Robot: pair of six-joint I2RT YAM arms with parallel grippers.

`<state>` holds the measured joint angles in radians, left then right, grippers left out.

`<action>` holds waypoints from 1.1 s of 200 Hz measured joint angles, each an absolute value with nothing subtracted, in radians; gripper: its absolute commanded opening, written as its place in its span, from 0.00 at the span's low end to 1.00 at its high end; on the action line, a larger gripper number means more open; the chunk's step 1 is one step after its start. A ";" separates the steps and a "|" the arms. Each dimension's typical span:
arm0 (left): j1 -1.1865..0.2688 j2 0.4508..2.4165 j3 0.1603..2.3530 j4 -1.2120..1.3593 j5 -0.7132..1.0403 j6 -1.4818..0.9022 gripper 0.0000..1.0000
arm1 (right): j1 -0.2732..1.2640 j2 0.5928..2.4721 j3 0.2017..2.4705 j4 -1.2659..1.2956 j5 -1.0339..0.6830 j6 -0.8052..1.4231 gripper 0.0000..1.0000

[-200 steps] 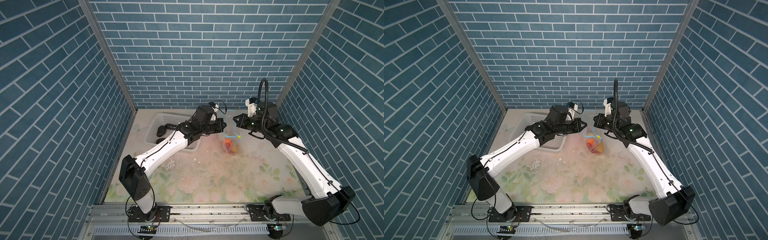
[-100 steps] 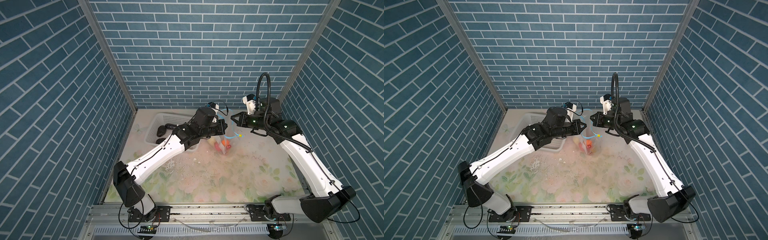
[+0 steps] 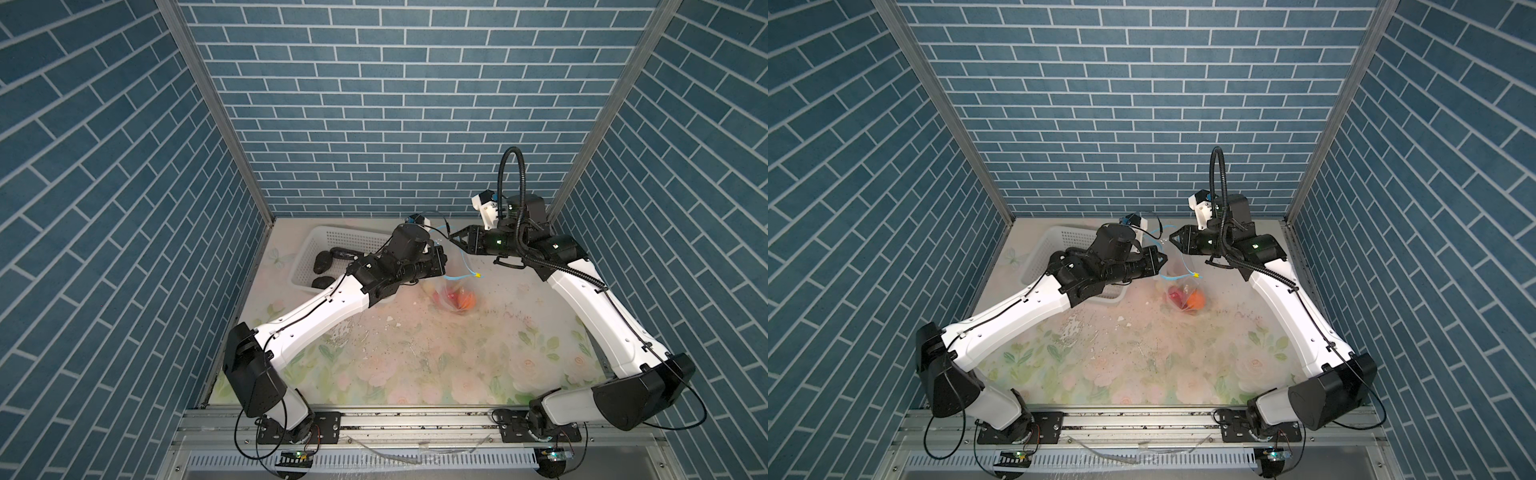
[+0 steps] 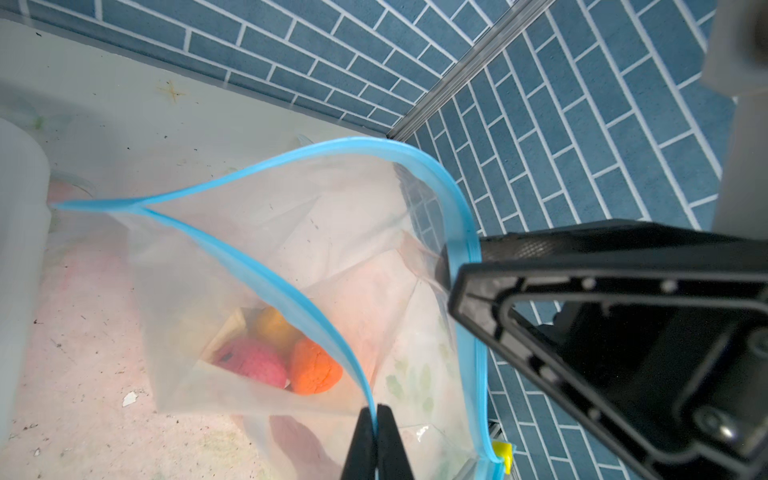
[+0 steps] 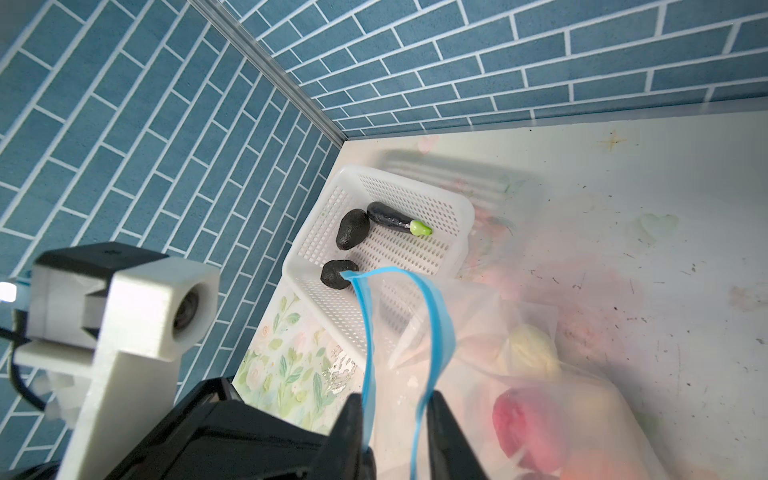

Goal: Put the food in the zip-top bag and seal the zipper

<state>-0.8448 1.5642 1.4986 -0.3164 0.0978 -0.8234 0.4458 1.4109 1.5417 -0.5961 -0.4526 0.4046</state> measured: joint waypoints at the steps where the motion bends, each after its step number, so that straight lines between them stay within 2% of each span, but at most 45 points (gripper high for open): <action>1: -0.844 1.564 1.499 -0.316 0.098 -0.823 0.00 | 0.446 1.411 1.542 -0.597 -0.453 0.401 0.47; 27: -0.841 1.565 1.499 -0.303 0.098 -0.837 0.00 | 0.446 1.347 1.514 -0.603 -0.432 0.275 0.64; 59: -0.837 1.565 1.499 -0.286 0.103 -0.847 0.00 | 0.445 1.078 1.263 -0.483 -0.423 0.066 0.78; 82: -0.836 1.568 1.499 -0.280 0.113 -0.852 0.00 | 0.443 0.893 1.055 -0.369 -0.408 -0.067 0.78; 100: -0.836 1.571 1.499 -0.274 0.125 -0.856 0.00 | 0.437 0.835 0.960 -0.300 -0.395 -0.135 0.78; 142: -0.835 1.592 1.499 -0.271 0.152 -0.860 0.00 | 0.422 0.813 0.756 -0.150 -0.351 -0.198 0.59; 175: -0.834 1.594 1.499 -0.268 0.164 -0.860 0.00 | 0.408 0.813 0.712 -0.080 -0.327 -0.203 0.51; 183: -0.833 1.594 1.499 -0.265 0.166 -0.860 0.00 | 0.407 0.814 0.710 -0.059 -0.327 -0.202 0.47; 206: -0.832 1.594 1.499 -0.262 0.166 -0.860 0.00 | 0.404 0.822 0.710 -0.017 -0.340 -0.192 0.28; 220: -0.831 1.594 1.499 -0.259 0.165 -0.860 0.00 | 0.403 0.825 0.709 -0.004 -0.352 -0.181 0.23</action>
<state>-0.8310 1.5940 1.4990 -0.2588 0.1654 -0.8604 0.4034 0.8249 0.7086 -0.0040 -0.3523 -0.1806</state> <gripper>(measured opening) 0.046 0.260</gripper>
